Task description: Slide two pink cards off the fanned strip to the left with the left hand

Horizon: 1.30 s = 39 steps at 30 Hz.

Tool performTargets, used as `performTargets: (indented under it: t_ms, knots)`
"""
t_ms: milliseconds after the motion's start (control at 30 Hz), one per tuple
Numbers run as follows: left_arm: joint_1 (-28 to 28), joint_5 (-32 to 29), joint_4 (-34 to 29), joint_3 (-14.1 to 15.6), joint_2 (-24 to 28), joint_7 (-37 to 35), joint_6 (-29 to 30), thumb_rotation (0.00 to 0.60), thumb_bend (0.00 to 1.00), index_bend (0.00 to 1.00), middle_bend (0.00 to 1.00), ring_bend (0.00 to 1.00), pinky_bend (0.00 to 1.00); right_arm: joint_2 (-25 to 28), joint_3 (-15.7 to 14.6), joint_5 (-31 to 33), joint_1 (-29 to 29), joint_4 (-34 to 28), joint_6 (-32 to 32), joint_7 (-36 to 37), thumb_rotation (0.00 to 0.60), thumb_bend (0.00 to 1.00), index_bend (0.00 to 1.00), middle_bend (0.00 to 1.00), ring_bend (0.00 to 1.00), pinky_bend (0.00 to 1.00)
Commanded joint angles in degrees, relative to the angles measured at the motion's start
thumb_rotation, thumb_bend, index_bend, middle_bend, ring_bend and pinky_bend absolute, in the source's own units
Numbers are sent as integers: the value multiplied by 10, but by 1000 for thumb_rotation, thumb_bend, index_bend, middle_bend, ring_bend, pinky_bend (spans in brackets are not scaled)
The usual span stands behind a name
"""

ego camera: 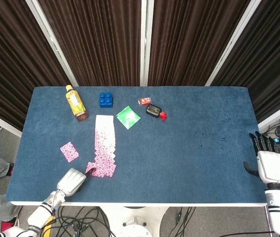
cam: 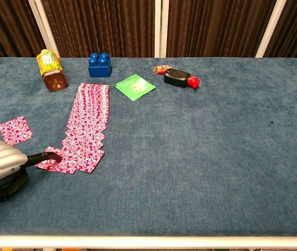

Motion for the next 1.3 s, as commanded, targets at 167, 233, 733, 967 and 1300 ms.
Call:
performTargets:
  t_ms: [167, 233, 733, 967, 1300]
  knots:
    - [9, -7, -16, 4, 21, 4, 9, 600, 723, 112, 785, 877, 825, -2, -1, -1, 2, -4, -1, -7, 600, 207, 0, 0, 0, 0]
    - [12, -7, -19, 6, 27, 3, 12, 600, 722, 112, 785, 877, 825, -3, -1, -2, 3, -6, -1, -10, 600, 206, 0, 0, 0, 0]
    - [36, -24, -29, 12, 65, -3, 33, 600, 724, 112, 785, 877, 825, -3, -2, -8, 5, -26, 6, -35, 600, 207, 0, 0, 0, 0]
    - [45, -42, -25, 17, 79, -2, 24, 600, 725, 112, 785, 877, 825, -3, -3, -10, 5, -32, 9, -41, 600, 207, 0, 0, 0, 0]
    - [46, -41, -52, 1, 98, -12, 41, 600, 725, 113, 785, 877, 825, -3, -3, -14, 5, -33, 13, -39, 600, 207, 0, 0, 0, 0]
